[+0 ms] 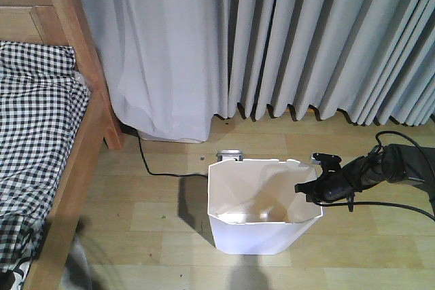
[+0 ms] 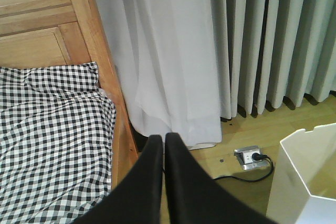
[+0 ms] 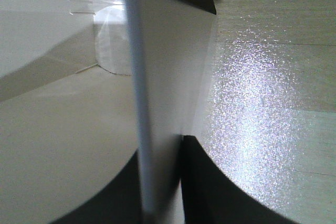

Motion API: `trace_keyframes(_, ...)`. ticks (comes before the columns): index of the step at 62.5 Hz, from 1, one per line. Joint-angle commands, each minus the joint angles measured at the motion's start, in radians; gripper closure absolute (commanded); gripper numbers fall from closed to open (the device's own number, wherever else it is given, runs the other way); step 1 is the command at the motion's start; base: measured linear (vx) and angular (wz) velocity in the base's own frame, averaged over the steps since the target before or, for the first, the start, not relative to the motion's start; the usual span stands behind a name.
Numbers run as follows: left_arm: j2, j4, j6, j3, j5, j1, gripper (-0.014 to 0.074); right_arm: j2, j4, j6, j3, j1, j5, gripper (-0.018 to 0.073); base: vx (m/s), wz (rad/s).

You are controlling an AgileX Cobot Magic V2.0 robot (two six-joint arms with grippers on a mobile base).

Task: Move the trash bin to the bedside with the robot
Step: 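Lower the white bin to the floor beside the bed with the right gripper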

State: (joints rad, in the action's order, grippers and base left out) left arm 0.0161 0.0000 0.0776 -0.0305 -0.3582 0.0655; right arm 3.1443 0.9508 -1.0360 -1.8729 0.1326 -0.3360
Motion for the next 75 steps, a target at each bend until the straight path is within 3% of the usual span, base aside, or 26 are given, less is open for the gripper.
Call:
trace_keyframes(1,0.020,0.000,-0.005,-0.018,0.069,0.001,0.0603,-0.077,0.053,0.011,-0.026,0.005,-0.068,0.0486,0.00,0.00)
trace_keyframes(21,0.020,0.000,-0.005,-0.018,0.069,0.001,0.0603,-0.072,0.049,0.010,-0.026,0.005,-0.057,0.0395,0.00,0.00)
trace_keyframes(61,0.020,0.000,-0.005,-0.018,0.069,0.001,0.0603,-0.077,0.046,0.011,-0.025,0.008,-0.043,-0.0011,0.00,0.00)
trace_keyframes(75,0.020,0.000,-0.005,-0.018,0.069,0.001,0.0603,-0.080,0.046,0.011,-0.025,0.008,-0.034,-0.0038,0.00,0.00)
